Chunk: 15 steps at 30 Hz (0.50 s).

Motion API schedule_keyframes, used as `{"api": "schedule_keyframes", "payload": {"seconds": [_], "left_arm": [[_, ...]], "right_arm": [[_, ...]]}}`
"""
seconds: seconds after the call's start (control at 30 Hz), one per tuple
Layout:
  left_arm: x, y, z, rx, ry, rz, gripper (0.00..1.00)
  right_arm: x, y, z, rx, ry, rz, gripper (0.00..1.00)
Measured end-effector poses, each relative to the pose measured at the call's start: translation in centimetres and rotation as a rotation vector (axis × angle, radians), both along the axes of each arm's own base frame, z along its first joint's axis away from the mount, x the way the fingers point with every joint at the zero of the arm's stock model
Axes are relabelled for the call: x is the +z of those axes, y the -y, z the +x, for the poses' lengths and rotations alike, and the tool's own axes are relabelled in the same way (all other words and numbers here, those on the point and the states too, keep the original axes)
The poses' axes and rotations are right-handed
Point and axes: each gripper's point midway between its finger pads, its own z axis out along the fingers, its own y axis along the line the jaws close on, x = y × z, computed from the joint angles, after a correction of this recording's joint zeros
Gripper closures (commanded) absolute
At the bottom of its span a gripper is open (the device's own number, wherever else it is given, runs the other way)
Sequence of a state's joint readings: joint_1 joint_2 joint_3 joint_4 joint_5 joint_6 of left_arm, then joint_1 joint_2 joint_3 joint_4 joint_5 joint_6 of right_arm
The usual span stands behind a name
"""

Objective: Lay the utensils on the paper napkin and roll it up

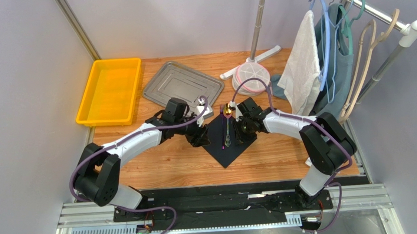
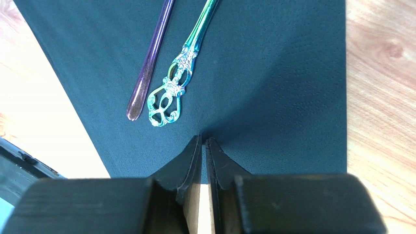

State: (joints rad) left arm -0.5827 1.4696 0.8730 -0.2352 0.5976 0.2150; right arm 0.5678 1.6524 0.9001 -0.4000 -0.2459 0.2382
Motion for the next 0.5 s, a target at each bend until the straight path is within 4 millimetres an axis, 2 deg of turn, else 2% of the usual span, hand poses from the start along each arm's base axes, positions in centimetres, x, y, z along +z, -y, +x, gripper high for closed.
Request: {"api": "schedule_keyframes", "payload": {"seconds": [0.2, 0.3, 0.4, 0.5], "left_arm": [[0.0, 1.5, -2.2, -0.222, 0.146, 0.033, 0.42], [0.9, 1.6, -3.2, -0.339, 0.272, 0.039, 0.41], [1.4, 1.1, -5.3, -0.449, 0.409, 0.046, 0.43], [0.7, 1.8, -9.1, -0.591, 0.492, 0.055, 0.47]], "right_arm": [[0.1, 0.2, 0.1, -0.008, -0.016, 0.014, 0.84], [0.7, 0.6, 0.1, -0.019, -0.036, 0.034, 0.85], [2.2, 0.4, 0.4, -0.016, -0.045, 0.074, 0.86], [4.4, -0.4, 0.6, 0.015, -0.039, 0.140, 0.87]]}}
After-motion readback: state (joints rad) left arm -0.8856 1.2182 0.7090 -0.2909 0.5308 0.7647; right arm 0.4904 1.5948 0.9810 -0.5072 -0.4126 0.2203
